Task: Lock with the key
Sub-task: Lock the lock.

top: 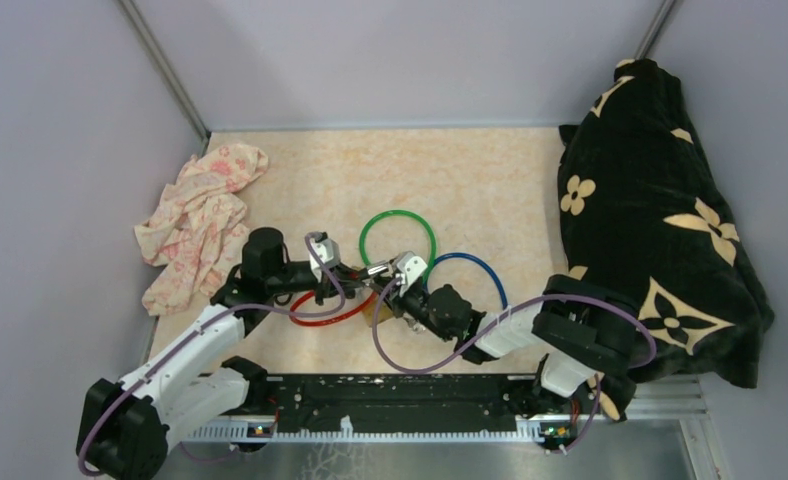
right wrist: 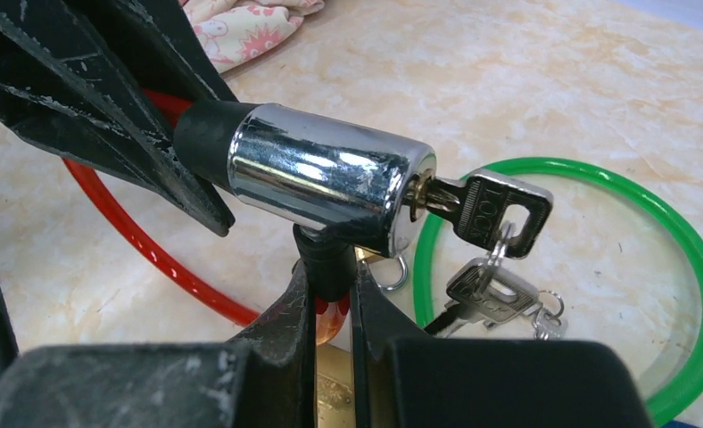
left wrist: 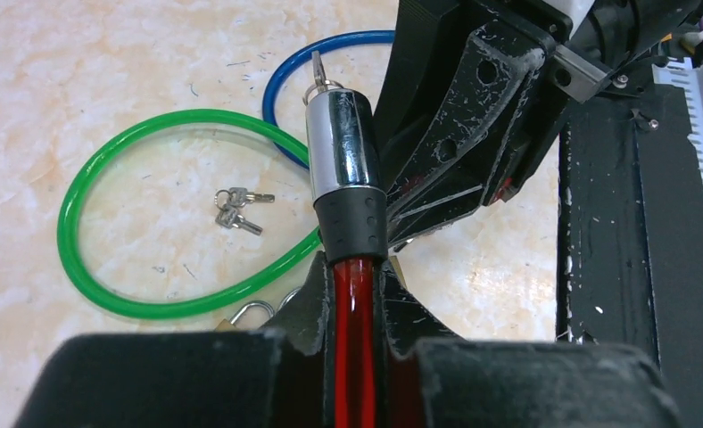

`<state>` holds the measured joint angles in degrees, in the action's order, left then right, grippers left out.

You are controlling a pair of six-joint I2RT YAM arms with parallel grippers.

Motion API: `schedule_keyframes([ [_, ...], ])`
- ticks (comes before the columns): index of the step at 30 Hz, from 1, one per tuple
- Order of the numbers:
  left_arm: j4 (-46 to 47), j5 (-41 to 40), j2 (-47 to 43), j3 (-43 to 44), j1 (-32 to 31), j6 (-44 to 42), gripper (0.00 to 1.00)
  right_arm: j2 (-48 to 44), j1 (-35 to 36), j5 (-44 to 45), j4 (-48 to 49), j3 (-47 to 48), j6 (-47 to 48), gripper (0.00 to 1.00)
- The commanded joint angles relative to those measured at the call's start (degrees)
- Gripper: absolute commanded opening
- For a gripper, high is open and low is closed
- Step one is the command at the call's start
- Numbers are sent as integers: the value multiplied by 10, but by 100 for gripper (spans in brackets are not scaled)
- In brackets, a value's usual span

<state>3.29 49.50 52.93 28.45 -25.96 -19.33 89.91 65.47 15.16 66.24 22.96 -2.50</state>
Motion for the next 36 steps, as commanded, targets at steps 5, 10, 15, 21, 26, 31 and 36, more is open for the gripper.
schedule_keyframes([
  [5, -15, -45, 20, -50, -26, -54, 0, -104, 2, 17, -16, 52, -32, 0],
  [10, -3, -71, 32, -62, -44, -58, 0, -137, 2, -15, -22, 67, -22, 0],
  [15, 4, -80, 24, -68, -60, -87, 0, -113, -6, -65, -33, 52, -32, 0],
  [21, -1, -103, 23, -97, -60, -191, 0, -79, -11, -74, 14, -14, -69, 0],
  [26, 3, -92, 22, -117, -63, -207, 0, -54, -11, -89, 19, -3, -63, 10],
  [31, 12, -110, 7, -116, -62, -199, 0, -87, -11, -93, -22, -16, -62, 33],
  [36, 46, -114, 4, -124, -62, -185, 0, -170, -11, -139, -176, -21, -79, 51],
])
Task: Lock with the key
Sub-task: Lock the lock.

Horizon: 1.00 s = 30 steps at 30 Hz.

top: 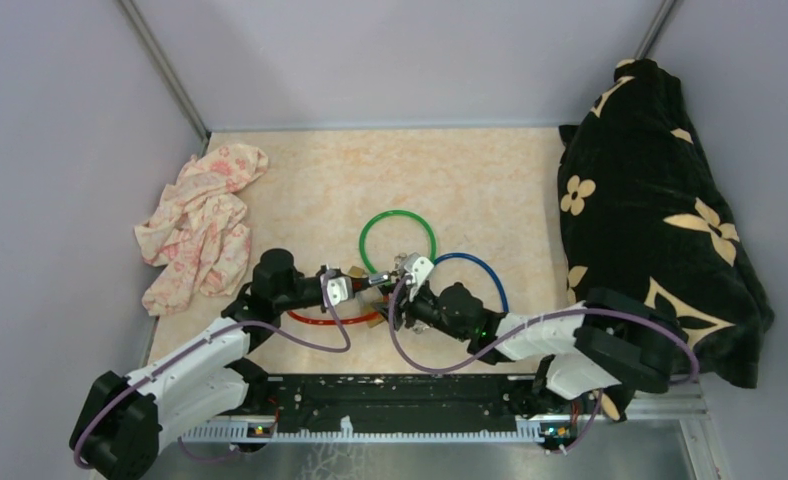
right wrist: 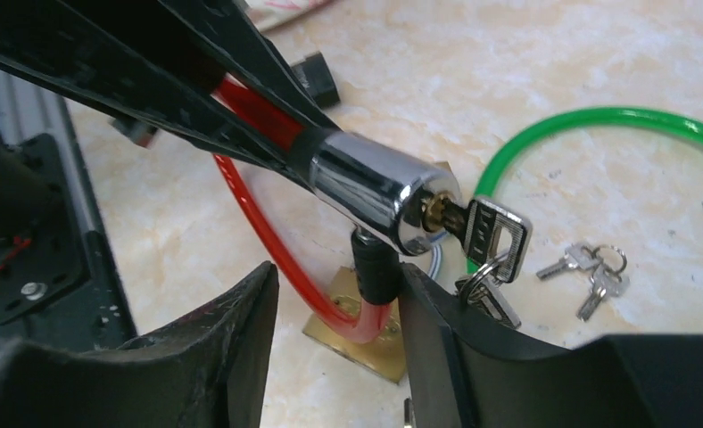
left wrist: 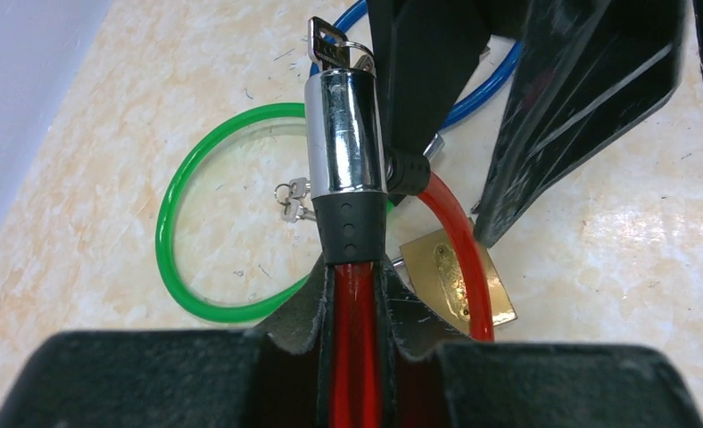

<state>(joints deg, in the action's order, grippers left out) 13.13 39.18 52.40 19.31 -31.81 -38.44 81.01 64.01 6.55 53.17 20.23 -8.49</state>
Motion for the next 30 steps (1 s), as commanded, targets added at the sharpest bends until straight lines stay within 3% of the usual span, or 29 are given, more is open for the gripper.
schedule_keyframes([
  [1, -48, -12, 9, -34, -4, 5, 0, -102, 3, -62, -90, 7, -25, 53],
  [8, -41, -12, 11, -33, -4, -10, 0, -280, -2, -185, -484, 80, -15, 72],
  [9, -41, -11, 10, -33, -4, -13, 0, -298, -6, -196, -520, 97, -5, 76],
  [11, -41, -11, 9, -33, -4, -15, 0, -325, -29, -213, -599, 132, 19, 97],
  [13, -40, -9, 7, -33, -3, -18, 0, -339, -79, -241, -630, 159, 39, 98],
  [19, -39, -1, 6, -28, -4, -25, 0, -288, -229, -356, -547, 193, 79, 88],
  [23, -40, 3, 4, -29, -4, -31, 0, -207, -245, -412, -536, 233, 127, 77],
  [26, -44, 0, 2, -28, -4, -32, 0, -157, -246, -463, -536, 258, 125, 62],
  [30, -51, 2, -1, -26, -4, -32, 0, -125, -253, -500, -506, 261, 94, 56],
])
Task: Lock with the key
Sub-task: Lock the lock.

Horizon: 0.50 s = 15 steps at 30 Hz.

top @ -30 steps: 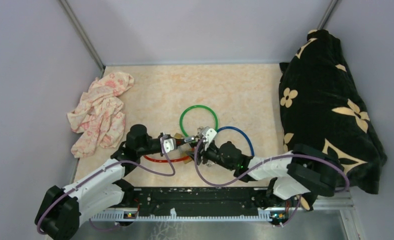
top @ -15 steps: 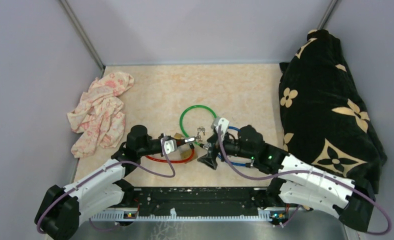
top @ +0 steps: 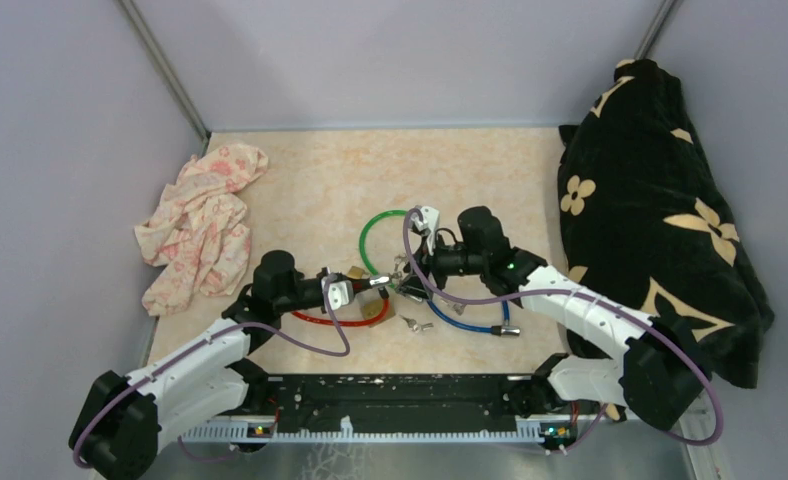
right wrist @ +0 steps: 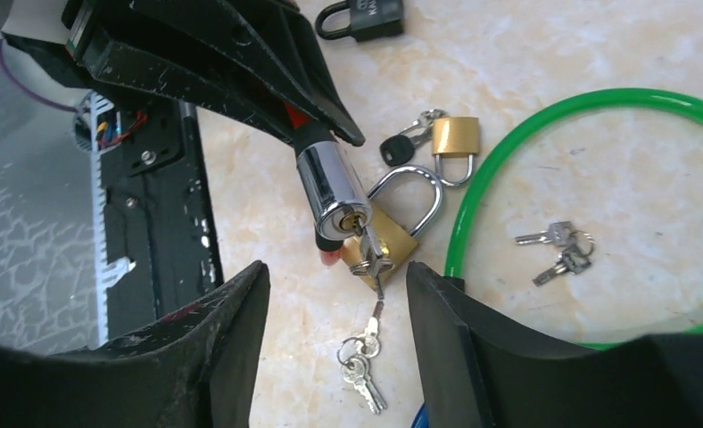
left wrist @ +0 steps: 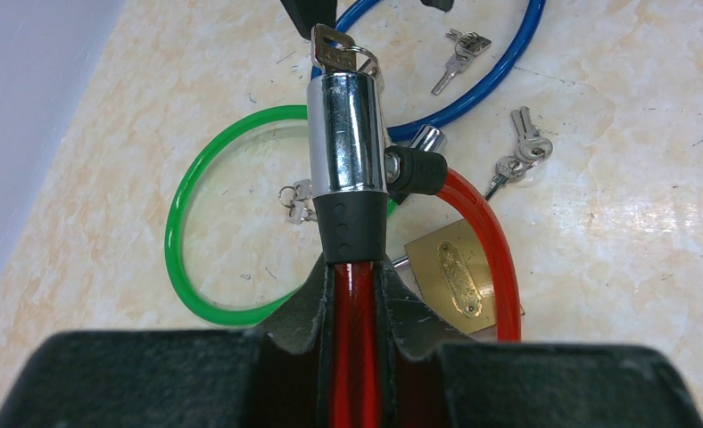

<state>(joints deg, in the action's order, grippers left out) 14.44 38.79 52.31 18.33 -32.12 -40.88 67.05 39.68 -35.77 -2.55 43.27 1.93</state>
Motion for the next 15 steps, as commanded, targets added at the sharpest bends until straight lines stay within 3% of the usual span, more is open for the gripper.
schedule_keyframes([
  [1, -65, 6, 0, -16, -1, -8, 0, 18, -10, -82, 63, 27, -14, 54],
  [8, -60, 8, -2, -16, -1, -10, 0, 50, -11, -94, 82, 25, -68, 28],
  [14, -60, 9, -2, -16, -1, -8, 0, 59, -20, -94, 83, 27, -112, 0],
  [15, -59, 8, -3, -16, -1, -8, 0, 59, -24, -90, 85, 29, -135, 0],
])
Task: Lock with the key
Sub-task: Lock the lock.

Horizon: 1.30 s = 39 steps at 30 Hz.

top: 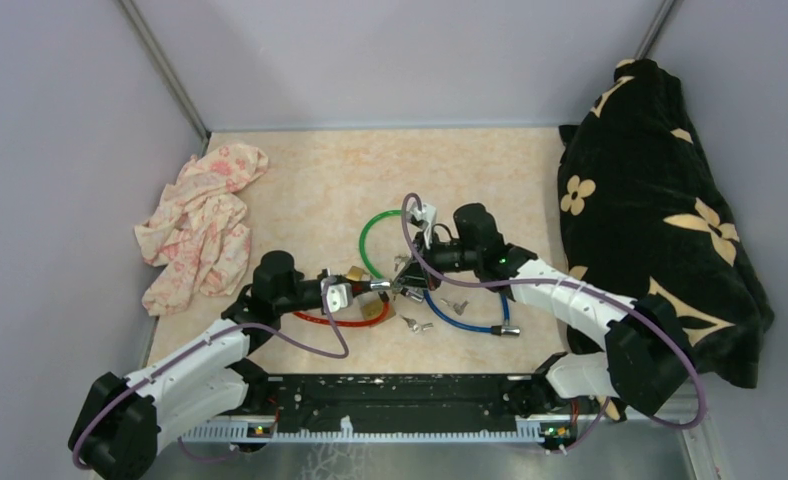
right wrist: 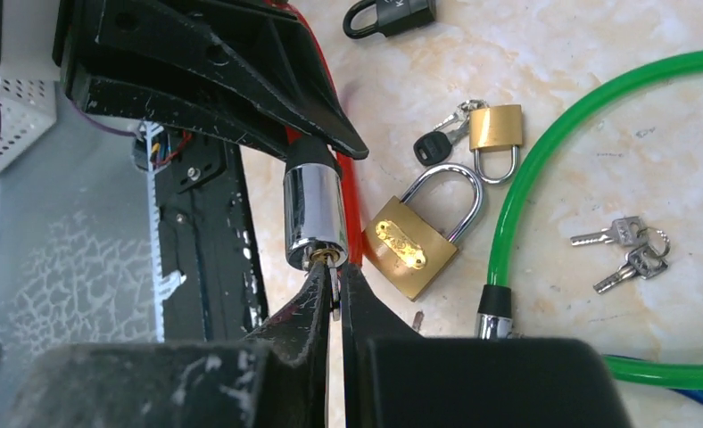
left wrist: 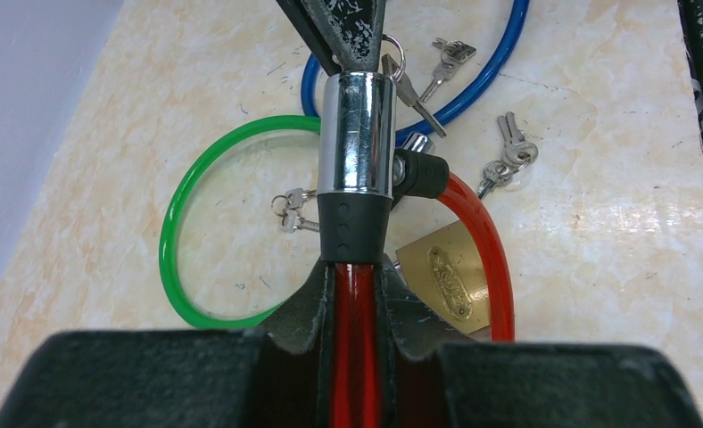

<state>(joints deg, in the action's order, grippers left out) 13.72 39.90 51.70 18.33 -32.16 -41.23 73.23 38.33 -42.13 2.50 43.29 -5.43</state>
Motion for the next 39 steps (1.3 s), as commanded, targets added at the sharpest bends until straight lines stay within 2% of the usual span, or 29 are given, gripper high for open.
schedule_keyframes([
  [1, -51, -6, 2, -15, -1, -4, 0, -3, -16, -24, 33, 32, -88, 0],
  [8, -44, -26, -5, -16, -2, -20, 0, 7, -40, 24, -112, 69, -264, 0],
  [13, -42, -37, -10, -20, -18, -46, 0, -8, -73, -29, -35, 17, -446, 0],
  [19, -41, -33, -11, -26, -24, -51, 0, -1, -74, -44, -31, 16, -487, 2],
  [20, -41, -31, -12, -27, -24, -51, 0, 0, -75, -42, -45, 22, -474, 15],
  [22, -42, -26, -12, -27, -24, -47, 0, -2, -75, -28, -83, 39, -428, 34],
  [25, -45, -21, -13, -26, -24, -43, 0, -6, -80, -20, -140, 72, -352, 52],
  [26, -46, -21, -13, -27, -24, -43, 0, -8, -83, -15, -163, 87, -320, 54],
  [31, -53, -22, -12, -25, -24, -47, 0, -32, -88, 66, -275, 141, -134, 57],
  [33, -56, -21, -12, -23, -24, -49, 0, -59, -86, 99, -266, 137, -62, 57],
  [35, -57, -22, -9, -22, -24, -51, 0, -104, -73, 134, -212, 106, 28, 56],
  [38, -57, -21, -8, -21, -24, -53, 0, -196, -7, 190, -91, 14, 275, 50],
  [39, -57, -21, -8, -20, -23, -53, 0, -236, 17, 202, -60, -25, 413, 51],
])
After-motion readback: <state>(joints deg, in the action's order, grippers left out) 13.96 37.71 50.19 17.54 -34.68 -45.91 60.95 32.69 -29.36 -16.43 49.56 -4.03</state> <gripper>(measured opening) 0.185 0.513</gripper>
